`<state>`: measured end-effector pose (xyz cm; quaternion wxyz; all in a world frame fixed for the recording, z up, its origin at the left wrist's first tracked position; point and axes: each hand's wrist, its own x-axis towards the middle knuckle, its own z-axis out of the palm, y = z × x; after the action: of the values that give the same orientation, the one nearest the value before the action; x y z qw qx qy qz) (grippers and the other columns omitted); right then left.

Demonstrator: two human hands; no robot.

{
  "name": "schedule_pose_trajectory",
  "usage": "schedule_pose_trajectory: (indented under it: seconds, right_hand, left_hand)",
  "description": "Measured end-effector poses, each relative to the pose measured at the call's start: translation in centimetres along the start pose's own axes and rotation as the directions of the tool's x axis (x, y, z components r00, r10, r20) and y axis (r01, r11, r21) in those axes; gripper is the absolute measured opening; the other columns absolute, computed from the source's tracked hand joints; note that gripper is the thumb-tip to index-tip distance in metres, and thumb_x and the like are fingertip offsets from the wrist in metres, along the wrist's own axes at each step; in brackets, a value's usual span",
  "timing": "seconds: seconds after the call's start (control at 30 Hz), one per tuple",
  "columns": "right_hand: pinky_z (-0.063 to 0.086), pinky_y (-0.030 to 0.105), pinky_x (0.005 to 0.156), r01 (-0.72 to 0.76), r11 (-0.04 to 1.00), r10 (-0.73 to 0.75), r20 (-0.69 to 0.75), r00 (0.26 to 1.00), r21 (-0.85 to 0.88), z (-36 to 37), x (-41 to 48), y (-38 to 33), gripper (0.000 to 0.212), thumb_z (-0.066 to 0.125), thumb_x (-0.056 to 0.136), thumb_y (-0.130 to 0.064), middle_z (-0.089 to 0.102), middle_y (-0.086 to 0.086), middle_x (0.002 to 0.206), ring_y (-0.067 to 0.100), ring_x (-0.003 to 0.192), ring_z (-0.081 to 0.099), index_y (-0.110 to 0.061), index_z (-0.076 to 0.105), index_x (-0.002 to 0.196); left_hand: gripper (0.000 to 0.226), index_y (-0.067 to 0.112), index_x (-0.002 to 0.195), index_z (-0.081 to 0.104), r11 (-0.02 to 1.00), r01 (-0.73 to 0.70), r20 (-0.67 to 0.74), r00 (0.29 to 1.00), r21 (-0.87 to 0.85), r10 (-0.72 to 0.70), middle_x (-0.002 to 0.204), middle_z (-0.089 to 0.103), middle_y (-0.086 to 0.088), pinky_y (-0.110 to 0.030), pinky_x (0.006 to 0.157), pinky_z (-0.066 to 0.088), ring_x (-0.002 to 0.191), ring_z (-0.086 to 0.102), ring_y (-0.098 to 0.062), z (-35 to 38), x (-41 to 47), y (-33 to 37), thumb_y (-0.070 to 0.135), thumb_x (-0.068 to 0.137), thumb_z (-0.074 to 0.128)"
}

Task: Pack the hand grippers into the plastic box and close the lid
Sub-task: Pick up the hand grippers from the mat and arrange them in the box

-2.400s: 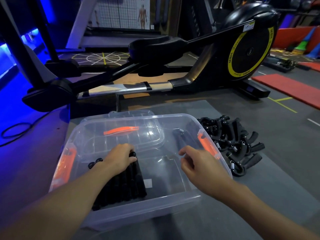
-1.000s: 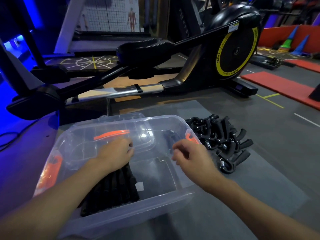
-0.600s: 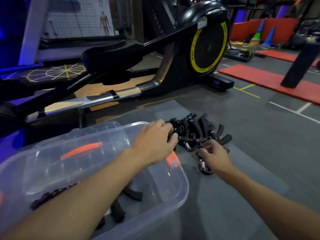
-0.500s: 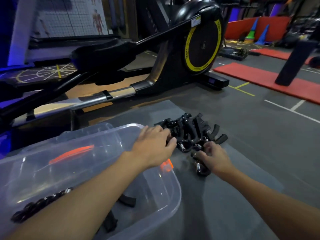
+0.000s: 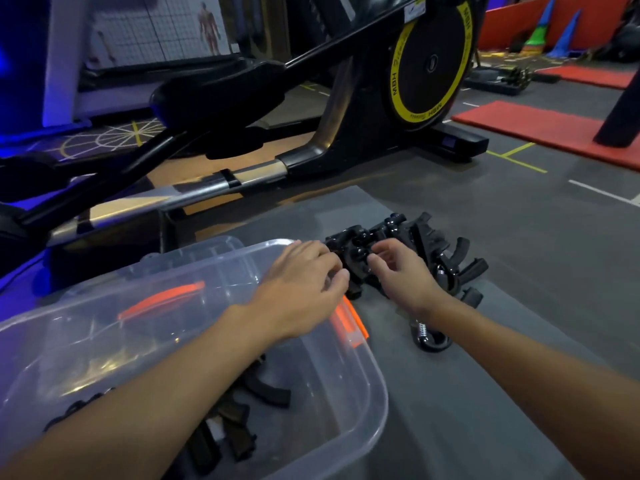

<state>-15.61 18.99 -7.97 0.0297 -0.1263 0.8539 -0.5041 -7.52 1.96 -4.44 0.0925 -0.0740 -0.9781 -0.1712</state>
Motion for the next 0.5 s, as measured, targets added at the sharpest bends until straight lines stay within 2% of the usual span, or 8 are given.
schedule_pose_trajectory:
  seconds: [0.1,0.13,0.2,0.27,0.33,0.4,0.5]
  right_hand:
    - [0.049,0.029,0.071,0.044,0.995,-0.052,0.082,0.995,0.092,1.3,-1.2,-3.9,0.017,0.054,0.095,-0.027,0.063,-0.001,0.091,0.014,0.08,0.059,-0.017,0.059,0.108]
    - [0.048,0.027,0.069,0.044,0.991,-0.06,0.124,0.99,0.127,1.7,-1.7,-5.0,0.019,0.054,0.096,-0.027,0.062,-0.002,0.094,0.013,0.081,0.059,-0.017,0.058,0.111]
    - [0.05,0.025,0.076,0.054,0.99,-0.079,0.195,0.978,0.132,2.5,-2.8,-6.6,0.025,0.053,0.096,-0.03,0.063,-0.003,0.106,0.012,0.091,0.061,-0.018,0.056,0.118]
    - [0.05,0.031,0.09,0.085,0.996,-0.092,0.259,0.961,0.038,3.4,-3.9,-7.4,0.034,0.051,0.096,-0.036,0.059,-0.004,0.12,0.014,0.104,0.06,-0.022,0.052,0.127]
    - [0.043,0.036,0.102,0.134,0.986,-0.099,0.292,0.951,-0.103,4.1,-4.6,-7.6,0.047,0.05,0.095,-0.041,0.049,-0.002,0.132,0.017,0.116,0.054,-0.023,0.043,0.138]
    - [0.036,0.035,0.108,0.167,0.965,-0.101,0.301,0.948,-0.2,4.6,-5.1,-7.3,0.058,0.047,0.096,-0.043,0.042,0.001,0.142,0.02,0.126,0.047,-0.021,0.032,0.146]
    - [0.027,0.024,0.106,0.186,0.954,-0.105,0.322,0.941,-0.234,4.8,-5.4,-7.2,0.064,0.044,0.097,-0.043,0.031,0.0,0.152,0.016,0.136,0.036,-0.022,0.017,0.152]
  left_hand:
    - [0.034,0.025,0.122,0.056,0.997,0.016,-0.095,0.995,-0.077,-0.023,0.13,0.045,0.011,-0.031,0.104,0.037,0.123,0.043,-0.011,-0.9,-2.7,-2.3,0.039,0.094,0.042]
    - [0.033,0.024,0.123,0.054,0.995,0.027,-0.131,0.991,-0.091,-0.039,0.131,0.044,0.01,-0.033,0.101,0.04,0.121,0.046,-0.013,-1.2,-3.7,-3.0,0.033,0.093,0.046]
    - [0.027,0.021,0.113,0.056,0.992,0.07,-0.154,0.984,-0.101,-0.085,0.118,0.051,0.006,-0.037,0.091,0.047,0.107,0.054,-0.017,-1.7,-5.4,-4.6,0.025,0.088,0.051]
    - [0.016,0.018,0.096,0.062,0.982,0.156,-0.092,0.982,-0.105,-0.166,0.097,0.06,0.004,-0.042,0.084,0.05,0.091,0.059,-0.02,-1.6,-6.9,-6.7,0.023,0.084,0.052]
    - [0.015,0.02,0.086,0.063,0.968,0.237,0.018,0.971,-0.086,-0.237,0.089,0.065,0.004,-0.042,0.081,0.051,0.085,0.061,-0.019,-1.2,-8.3,-8.8,0.026,0.081,0.05]
    - [0.013,0.023,0.09,0.064,0.954,0.295,0.128,0.95,-0.051,-0.286,0.097,0.068,0.002,-0.039,0.087,0.051,0.093,0.063,-0.02,-0.4,-9.4,-10.6,0.025,0.083,0.053]
    - [0.027,0.019,0.115,0.065,0.93,0.366,0.244,0.901,0.021,-0.36,0.122,0.066,-0.003,-0.034,0.097,0.046,0.114,0.06,-0.022,1.2,-10.0,-12.2,0.026,0.09,0.057]
